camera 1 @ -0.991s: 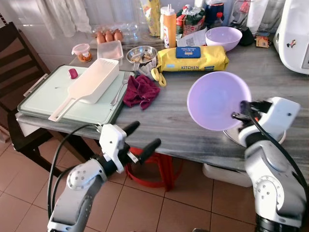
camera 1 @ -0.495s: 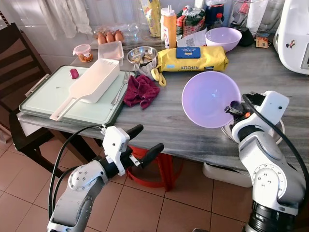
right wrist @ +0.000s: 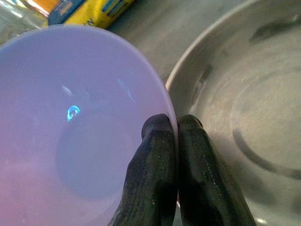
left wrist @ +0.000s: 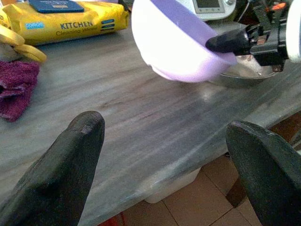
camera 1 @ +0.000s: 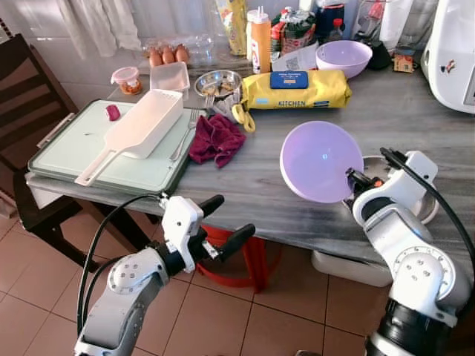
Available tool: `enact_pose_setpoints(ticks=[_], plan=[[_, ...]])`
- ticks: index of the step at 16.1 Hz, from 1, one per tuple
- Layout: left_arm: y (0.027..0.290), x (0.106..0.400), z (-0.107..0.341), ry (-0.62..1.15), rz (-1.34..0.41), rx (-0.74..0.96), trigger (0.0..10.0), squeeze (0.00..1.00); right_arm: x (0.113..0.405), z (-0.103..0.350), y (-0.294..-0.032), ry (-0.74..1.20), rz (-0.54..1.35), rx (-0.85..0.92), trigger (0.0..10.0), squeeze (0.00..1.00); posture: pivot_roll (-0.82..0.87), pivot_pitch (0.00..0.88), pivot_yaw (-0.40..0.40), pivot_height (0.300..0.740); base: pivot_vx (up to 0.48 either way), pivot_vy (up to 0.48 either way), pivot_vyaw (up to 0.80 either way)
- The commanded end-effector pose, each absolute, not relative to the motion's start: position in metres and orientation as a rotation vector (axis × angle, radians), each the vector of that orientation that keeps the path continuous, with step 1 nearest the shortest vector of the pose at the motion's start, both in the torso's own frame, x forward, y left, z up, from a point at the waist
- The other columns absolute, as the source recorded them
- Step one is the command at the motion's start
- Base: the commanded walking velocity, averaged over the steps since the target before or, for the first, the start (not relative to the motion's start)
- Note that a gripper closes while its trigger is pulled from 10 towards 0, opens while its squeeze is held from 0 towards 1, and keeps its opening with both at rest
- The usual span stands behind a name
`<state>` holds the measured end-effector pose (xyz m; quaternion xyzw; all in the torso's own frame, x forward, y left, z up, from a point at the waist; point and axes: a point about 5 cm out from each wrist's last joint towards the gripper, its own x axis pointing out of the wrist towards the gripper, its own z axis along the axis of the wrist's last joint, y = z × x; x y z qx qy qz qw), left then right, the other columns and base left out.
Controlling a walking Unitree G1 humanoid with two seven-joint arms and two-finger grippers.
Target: Setting the table
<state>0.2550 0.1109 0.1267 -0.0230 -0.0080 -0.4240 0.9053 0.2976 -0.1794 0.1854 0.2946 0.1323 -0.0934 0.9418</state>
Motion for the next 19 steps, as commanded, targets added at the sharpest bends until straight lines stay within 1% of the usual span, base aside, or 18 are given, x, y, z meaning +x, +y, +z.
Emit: enact_pose_setpoints(ticks=[1, 5, 6, 7, 8, 9, 14, 16, 17, 18, 19], plan=[[0.113, 0.253, 0.128, -0.01, -0.886, -0.028, 10.0, 0.0, 0.299, 0.183, -0.177, 0.311, -0.19, 0.613, 10.0, 0.0, -0.19, 0.126, 0.115, 0.74, 0.0, 0.0, 0.0], [0.112, 0.251, 0.126, -0.001, -0.888, -0.03, 10.0, 0.0, 0.308, 0.191, -0.176, 0.322, -0.179, 0.616, 10.0, 0.0, -0.19, 0.127, 0.112, 0.74, 0.0, 0.0, 0.0], [0.112, 0.251, 0.126, 0.0, -0.888, -0.03, 10.0, 0.0, 0.309, 0.192, -0.176, 0.323, -0.174, 0.622, 10.0, 0.82, -0.19, 0.127, 0.111, 0.74, 0.0, 0.0, 0.0], [0.112, 0.251, 0.126, 0.001, -0.888, -0.03, 10.0, 0.0, 0.309, 0.192, -0.176, 0.327, -0.178, 0.626, 10.0, 0.82, -0.19, 0.127, 0.111, 0.74, 0.0, 0.0, 0.0], [0.112, 0.251, 0.126, 0.005, -0.89, -0.029, 10.0, 0.0, 0.309, 0.192, -0.176, 0.335, -0.177, 0.628, 10.0, 0.87, -0.19, 0.127, 0.111, 0.74, 0.0, 0.0, 0.0], [0.112, 0.251, 0.126, 0.007, -0.89, -0.029, 10.0, 0.0, 0.309, 0.191, -0.178, 0.345, -0.192, 0.622, 10.0, 0.89, -0.19, 0.127, 0.111, 0.74, 0.0, 0.0, 0.0], [0.112, 0.251, 0.125, 0.013, -0.886, -0.027, 10.0, 0.0, 0.309, 0.191, -0.179, 0.346, -0.199, 0.613, 10.0, 0.88, -0.19, 0.128, 0.113, 0.74, 0.0, 0.0, 0.0], [0.113, 0.252, 0.125, 0.011, -0.878, -0.025, 10.0, 0.0, 0.31, 0.194, -0.181, 0.326, -0.194, 0.583, 10.0, 0.89, -0.19, 0.127, 0.112, 0.74, 0.0, 0.0, 0.0], [0.113, 0.252, 0.125, 0.01, -0.876, -0.024, 10.0, 0.0, 0.311, 0.197, -0.182, 0.31, -0.189, 0.549, 10.0, 0.92, -0.19, 0.127, 0.112, 0.74, 0.0, 0.0, 0.0], [0.113, 0.253, 0.125, 0.009, -0.873, -0.024, 10.0, 0.0, 0.312, 0.2, -0.182, 0.291, -0.179, 0.52, 10.0, 0.98, -0.18, 0.124, 0.112, 0.74, 0.0, 0.0, 0.0], [0.113, 0.253, 0.125, 0.008, -0.871, -0.023, 10.0, 0.0, 0.312, 0.207, -0.182, 0.247, -0.165, 0.452, 10.0, 1.0, -0.18, 0.124, 0.112, 0.74, 0.0, 0.0, 0.0]])
